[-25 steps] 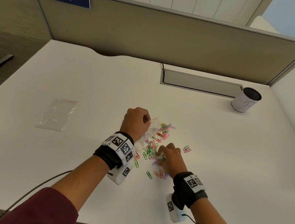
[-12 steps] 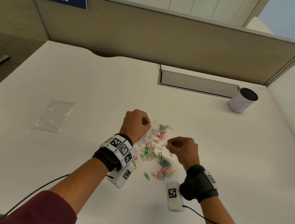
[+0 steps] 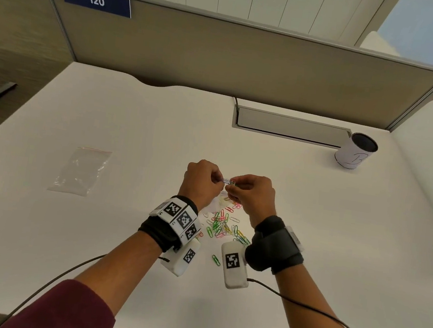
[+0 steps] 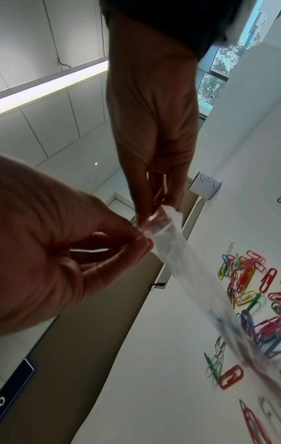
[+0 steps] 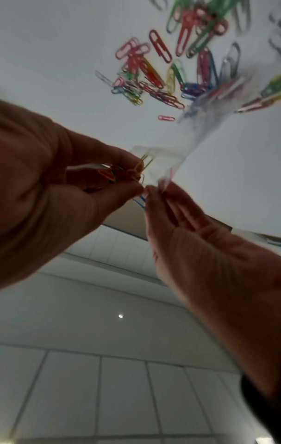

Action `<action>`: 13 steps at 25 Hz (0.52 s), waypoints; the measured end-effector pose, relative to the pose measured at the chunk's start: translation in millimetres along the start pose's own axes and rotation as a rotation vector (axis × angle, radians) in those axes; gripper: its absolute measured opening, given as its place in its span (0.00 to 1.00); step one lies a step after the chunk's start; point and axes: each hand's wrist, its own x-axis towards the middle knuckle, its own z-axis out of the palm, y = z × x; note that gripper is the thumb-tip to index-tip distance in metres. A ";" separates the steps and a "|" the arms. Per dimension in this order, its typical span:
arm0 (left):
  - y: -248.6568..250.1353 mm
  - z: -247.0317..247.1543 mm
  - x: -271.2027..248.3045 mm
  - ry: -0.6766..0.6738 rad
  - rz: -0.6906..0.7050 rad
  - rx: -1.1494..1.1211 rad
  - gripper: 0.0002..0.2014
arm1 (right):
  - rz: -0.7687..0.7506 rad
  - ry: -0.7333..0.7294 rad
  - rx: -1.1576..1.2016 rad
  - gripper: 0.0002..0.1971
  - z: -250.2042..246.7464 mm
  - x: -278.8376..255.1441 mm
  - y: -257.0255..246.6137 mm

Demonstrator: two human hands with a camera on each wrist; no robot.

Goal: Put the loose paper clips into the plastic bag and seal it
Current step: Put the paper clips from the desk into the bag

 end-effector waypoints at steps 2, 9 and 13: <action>-0.8 -1.9 -0.5 0.000 -0.002 -0.007 0.01 | -0.004 0.027 -0.124 0.07 2.2 3.3 2.6; -0.5 -1.2 -2.4 -0.008 -0.008 -0.008 0.02 | 0.067 -0.053 -0.316 0.09 -2.1 10.2 1.6; 0.8 0.3 -1.8 -0.023 -0.008 -0.008 0.03 | 0.065 -0.112 -0.307 0.09 1.0 13.3 0.4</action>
